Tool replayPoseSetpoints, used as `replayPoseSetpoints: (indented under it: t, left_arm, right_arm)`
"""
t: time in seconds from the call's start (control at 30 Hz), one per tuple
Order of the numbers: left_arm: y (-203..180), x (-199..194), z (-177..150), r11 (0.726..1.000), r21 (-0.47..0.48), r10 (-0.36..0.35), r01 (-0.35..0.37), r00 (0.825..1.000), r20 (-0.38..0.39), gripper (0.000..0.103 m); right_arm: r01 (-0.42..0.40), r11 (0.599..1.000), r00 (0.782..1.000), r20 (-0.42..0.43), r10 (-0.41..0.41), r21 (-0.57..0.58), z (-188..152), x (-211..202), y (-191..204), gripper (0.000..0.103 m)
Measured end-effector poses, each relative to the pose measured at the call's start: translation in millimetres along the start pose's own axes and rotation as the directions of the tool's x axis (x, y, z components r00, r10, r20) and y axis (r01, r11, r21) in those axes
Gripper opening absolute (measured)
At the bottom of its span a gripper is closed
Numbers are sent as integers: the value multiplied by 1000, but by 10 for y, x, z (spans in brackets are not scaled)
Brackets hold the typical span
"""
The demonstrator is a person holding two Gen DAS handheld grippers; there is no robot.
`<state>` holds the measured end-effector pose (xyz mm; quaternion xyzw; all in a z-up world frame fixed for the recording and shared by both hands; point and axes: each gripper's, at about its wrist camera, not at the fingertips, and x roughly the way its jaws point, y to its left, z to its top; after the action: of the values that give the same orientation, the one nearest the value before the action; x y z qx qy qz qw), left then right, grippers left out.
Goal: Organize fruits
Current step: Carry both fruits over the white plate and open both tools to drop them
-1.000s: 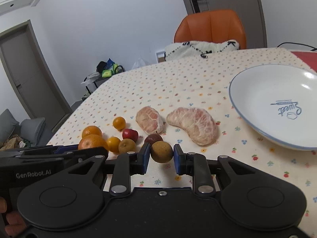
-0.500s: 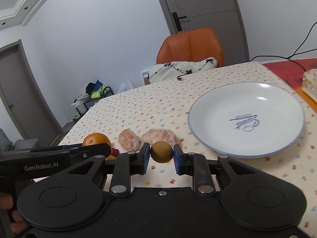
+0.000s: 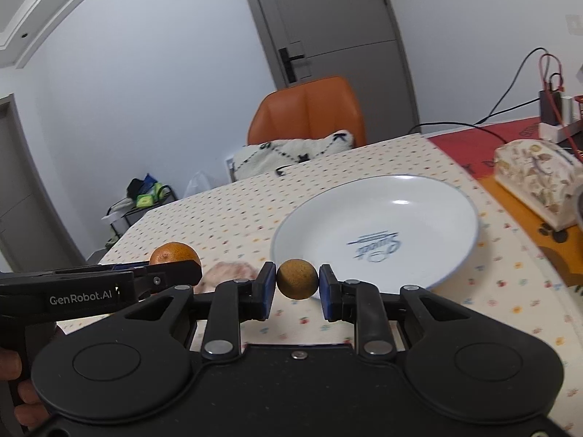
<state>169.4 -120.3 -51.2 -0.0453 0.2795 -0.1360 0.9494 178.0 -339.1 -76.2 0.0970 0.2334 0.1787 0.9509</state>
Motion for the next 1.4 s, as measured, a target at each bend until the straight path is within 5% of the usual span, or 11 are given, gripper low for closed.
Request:
replayPoseSetpoints:
  t: [1.0,1.4]
  left_arm:
    - [-437,916,162,999,46,-9,14,995,-95,41]
    - [-330,713,192,998,43,37,-35,998,-55,45]
  right_arm:
    - [136,990,991,15,-136,28,19,130,-521,24]
    - [126,991,992,6,-126,54,33,201,-571,25]
